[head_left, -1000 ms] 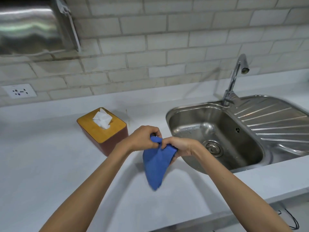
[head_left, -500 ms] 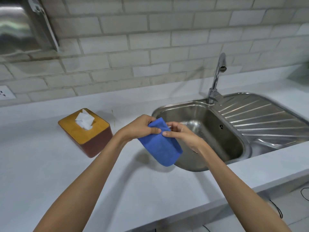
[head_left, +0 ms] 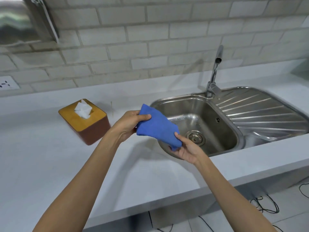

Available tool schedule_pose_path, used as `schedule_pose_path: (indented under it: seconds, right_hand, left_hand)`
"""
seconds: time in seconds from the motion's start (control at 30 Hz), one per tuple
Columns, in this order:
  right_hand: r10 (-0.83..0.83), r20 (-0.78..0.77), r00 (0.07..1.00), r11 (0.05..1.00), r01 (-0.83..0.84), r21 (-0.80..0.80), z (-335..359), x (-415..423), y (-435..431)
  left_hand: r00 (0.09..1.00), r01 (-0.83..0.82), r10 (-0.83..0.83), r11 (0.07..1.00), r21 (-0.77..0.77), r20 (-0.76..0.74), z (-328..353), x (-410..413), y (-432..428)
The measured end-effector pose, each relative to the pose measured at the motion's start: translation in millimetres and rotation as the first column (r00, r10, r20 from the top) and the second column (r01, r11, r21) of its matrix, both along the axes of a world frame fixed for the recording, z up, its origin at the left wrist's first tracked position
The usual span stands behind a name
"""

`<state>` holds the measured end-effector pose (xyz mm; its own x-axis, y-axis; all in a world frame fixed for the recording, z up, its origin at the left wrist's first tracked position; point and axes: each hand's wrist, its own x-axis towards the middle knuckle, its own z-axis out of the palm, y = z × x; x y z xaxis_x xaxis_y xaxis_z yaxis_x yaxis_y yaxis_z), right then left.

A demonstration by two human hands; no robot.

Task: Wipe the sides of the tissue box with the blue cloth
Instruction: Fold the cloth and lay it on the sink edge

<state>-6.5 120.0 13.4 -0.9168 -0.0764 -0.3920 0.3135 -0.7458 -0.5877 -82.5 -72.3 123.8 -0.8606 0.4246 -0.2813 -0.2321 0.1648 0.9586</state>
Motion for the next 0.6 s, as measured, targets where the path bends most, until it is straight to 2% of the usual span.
schedule_pose_path:
  seconds: [0.07,0.1,0.2,0.3,0.47,0.6]
  right_hand:
    - [-0.006,0.067,0.998,0.967,-0.011,0.256,6,7,14]
    - [-0.012,0.092,0.996,0.916,-0.025,0.400,6,10,22]
    - [-0.015,0.161,0.987,0.695,-0.106,0.711,13,28,42]
    - [-0.050,0.201,0.978,0.608,-0.130,0.783,20,47,65]
    - [-0.090,0.316,0.944,0.456,-0.243,0.856,17,79,96]
    - [-0.142,0.355,0.924,0.274,-0.308,0.911,-4,92,109]
  left_hand:
    - [0.997,-0.062,0.064,0.997,-0.044,0.047,-21,7,-4]
    - [0.994,-0.076,0.081,0.995,-0.071,0.072,-33,13,-4]
    - [0.982,-0.071,0.089,0.991,-0.111,0.165,-63,35,6]
    - [0.977,-0.019,0.042,0.994,-0.108,0.209,-81,58,24]
    - [0.981,0.029,0.002,0.987,-0.155,0.195,-105,88,60]
    - [0.990,0.043,-0.011,0.973,-0.227,0.139,-129,104,78]
